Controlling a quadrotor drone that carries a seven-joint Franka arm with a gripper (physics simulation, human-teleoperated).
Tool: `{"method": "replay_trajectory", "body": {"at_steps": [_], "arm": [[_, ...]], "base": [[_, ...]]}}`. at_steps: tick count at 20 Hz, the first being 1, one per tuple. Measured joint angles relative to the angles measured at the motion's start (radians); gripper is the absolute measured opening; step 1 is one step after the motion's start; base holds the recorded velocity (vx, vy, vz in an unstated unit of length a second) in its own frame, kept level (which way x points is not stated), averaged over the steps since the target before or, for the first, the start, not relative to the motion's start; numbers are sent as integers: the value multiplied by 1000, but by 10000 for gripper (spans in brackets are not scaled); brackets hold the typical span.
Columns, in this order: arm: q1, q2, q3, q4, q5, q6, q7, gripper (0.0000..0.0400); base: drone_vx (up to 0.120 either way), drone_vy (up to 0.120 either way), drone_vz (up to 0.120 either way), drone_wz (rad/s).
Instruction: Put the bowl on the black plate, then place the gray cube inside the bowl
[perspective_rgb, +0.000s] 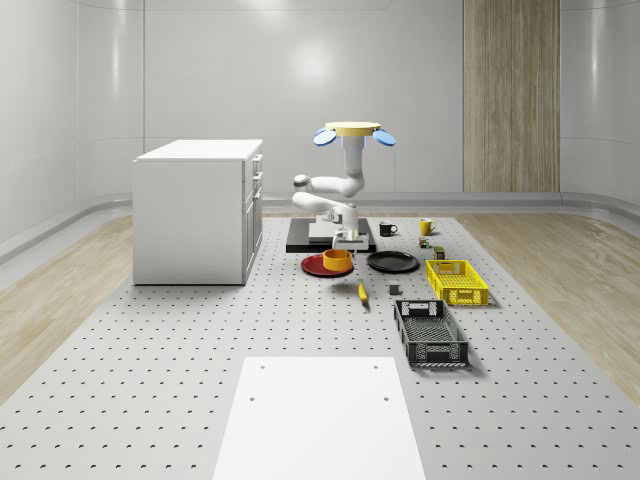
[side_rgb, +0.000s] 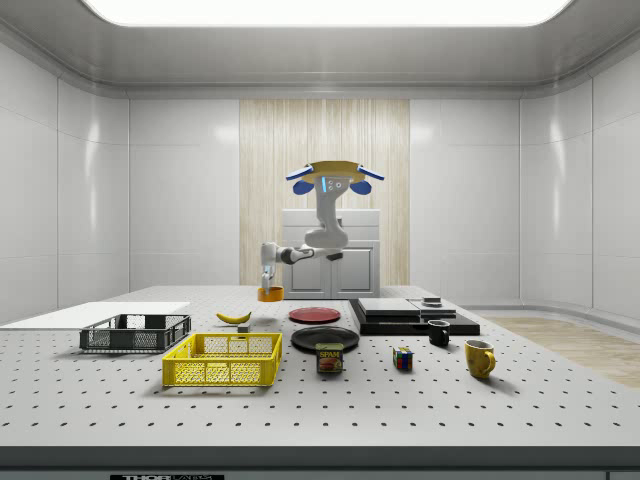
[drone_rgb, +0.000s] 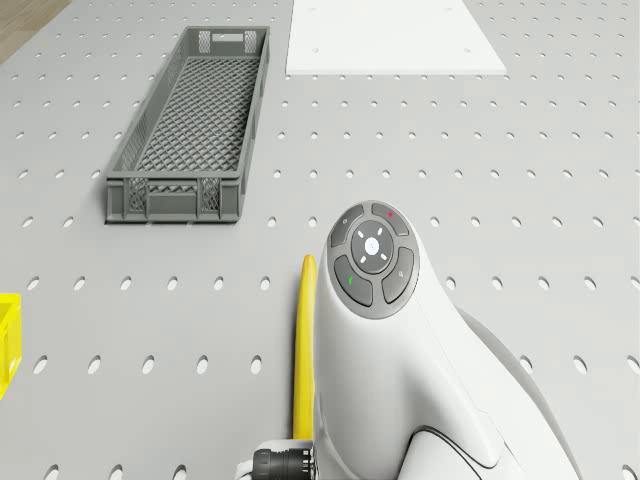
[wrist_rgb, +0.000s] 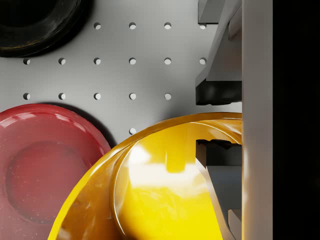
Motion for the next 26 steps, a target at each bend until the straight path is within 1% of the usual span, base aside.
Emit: {"method": "replay_trajectory", "body": {"at_steps": [26], "arm": [[-5,-14,1,1,6,13,4,100]], "base": [[-120,120,0,0]]}}
